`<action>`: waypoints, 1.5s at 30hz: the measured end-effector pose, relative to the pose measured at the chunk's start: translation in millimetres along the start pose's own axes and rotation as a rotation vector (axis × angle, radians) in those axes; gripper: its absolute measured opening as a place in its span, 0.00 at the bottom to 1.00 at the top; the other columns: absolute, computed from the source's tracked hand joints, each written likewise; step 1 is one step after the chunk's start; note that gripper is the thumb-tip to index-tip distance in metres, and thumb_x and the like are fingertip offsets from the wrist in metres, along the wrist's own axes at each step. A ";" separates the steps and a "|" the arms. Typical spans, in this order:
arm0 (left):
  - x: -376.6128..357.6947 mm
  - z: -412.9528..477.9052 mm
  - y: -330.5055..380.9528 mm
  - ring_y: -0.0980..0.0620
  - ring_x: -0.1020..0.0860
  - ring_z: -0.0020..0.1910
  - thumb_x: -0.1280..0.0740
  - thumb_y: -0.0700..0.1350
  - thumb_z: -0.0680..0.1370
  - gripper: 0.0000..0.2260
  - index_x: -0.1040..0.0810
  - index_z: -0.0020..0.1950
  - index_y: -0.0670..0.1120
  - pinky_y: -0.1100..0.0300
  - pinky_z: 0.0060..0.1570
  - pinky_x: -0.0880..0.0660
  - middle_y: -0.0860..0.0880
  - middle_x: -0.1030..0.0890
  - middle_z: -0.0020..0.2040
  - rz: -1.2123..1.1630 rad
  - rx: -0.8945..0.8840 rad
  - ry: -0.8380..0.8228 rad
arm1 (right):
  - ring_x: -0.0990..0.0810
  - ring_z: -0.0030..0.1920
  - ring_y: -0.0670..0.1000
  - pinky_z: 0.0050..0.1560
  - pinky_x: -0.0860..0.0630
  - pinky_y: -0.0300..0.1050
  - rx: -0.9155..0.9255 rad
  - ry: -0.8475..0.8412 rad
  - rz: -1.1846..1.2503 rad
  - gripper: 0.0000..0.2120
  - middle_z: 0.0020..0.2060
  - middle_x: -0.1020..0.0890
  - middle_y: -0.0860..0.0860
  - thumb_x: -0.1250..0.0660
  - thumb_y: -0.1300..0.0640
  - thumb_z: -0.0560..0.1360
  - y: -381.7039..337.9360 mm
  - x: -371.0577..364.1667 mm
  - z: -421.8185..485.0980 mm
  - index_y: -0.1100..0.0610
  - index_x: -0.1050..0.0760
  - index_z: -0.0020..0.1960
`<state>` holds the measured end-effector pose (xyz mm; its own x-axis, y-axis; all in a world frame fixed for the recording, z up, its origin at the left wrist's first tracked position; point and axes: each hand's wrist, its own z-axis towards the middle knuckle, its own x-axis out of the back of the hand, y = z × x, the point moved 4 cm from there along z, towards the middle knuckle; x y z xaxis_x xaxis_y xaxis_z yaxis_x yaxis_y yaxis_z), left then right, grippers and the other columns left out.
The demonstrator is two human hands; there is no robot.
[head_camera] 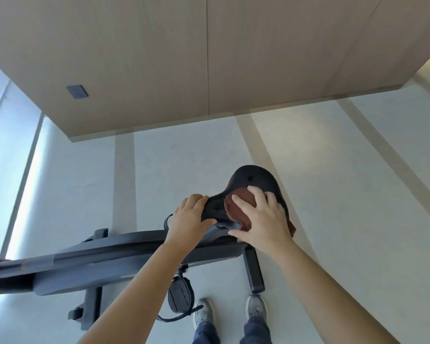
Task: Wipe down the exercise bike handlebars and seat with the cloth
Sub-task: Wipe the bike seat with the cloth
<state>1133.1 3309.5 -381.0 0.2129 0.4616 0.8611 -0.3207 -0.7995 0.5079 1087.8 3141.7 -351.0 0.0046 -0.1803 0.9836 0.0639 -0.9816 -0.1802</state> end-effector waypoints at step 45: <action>-10.5 -20.2 -2.0 0.57 0.31 0.58 0.24 0.48 0.65 0.30 0.29 0.64 0.44 0.73 0.55 0.41 0.52 0.29 0.62 -0.352 0.492 0.318 | 0.28 0.57 0.53 0.60 0.36 0.41 0.670 -0.428 0.325 0.18 0.59 0.24 0.45 0.29 0.51 0.71 15.2 1.3 120.1 0.43 0.24 0.60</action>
<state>1112.8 3314.0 -390.6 -0.0776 0.7564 0.6495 0.1904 -0.6282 0.7544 1208.7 3134.2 -351.6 0.4927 -0.2743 0.8258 0.5694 -0.6160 -0.5443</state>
